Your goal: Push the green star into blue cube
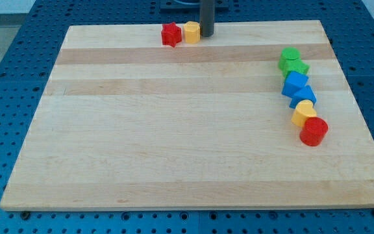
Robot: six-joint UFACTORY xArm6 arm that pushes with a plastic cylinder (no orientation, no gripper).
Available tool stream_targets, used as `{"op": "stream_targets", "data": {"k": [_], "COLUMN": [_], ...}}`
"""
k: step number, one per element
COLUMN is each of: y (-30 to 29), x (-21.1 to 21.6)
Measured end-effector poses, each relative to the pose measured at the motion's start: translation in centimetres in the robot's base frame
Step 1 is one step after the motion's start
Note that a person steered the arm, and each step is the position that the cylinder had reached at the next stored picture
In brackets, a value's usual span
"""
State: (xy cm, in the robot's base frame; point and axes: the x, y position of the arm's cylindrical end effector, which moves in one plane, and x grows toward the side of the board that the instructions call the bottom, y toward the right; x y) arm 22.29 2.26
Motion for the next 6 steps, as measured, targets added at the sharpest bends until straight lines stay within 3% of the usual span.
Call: {"op": "stream_targets", "data": {"k": [1,3,4,6], "y": [5.0,21.4,24.2,16.6], "x": [0.0,1.3,7.5,14.7]}}
